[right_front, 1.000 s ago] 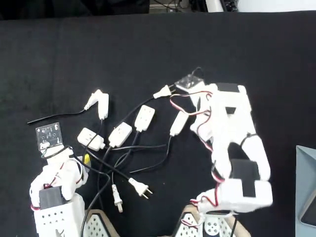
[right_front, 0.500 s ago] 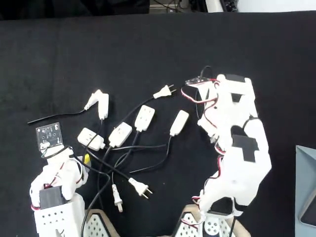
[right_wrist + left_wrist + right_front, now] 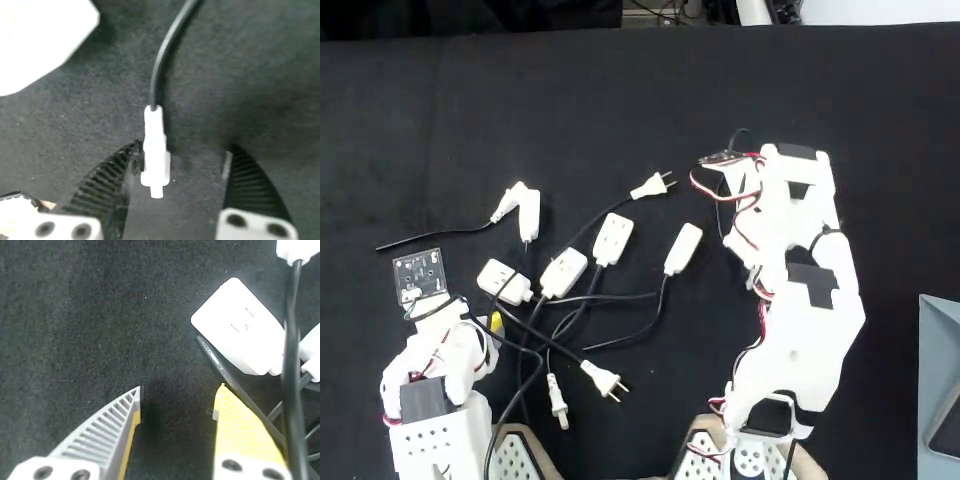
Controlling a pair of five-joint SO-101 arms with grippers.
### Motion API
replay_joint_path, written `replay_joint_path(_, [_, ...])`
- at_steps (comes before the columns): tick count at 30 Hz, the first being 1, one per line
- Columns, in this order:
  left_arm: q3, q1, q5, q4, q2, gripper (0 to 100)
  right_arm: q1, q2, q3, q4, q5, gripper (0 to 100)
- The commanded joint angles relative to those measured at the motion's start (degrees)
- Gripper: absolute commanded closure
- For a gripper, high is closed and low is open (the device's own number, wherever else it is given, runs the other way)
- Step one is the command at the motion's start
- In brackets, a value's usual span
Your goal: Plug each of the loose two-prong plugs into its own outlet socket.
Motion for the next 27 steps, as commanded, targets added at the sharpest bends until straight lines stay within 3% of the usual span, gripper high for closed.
replay_joint_path(1, [1.1,-0.66,-0.7,0.18,-0.18,77,0.0,0.57,-0.92,-0.44,0.35,80.2])
replay_joint_path(18, [1.1,-0.66,-0.7,0.18,-0.18,77,-1.76,0.66,-0.57,3.69,0.35,80.7])
replay_joint_path(24, [1.1,-0.66,-0.7,0.18,-0.18,77,-1.76,0.4,-0.75,3.6,-0.44,99.2])
replay_joint_path(27, [1.1,-0.66,-0.7,0.18,-0.18,77,-1.76,0.4,-0.92,3.52,-3.25,98.6])
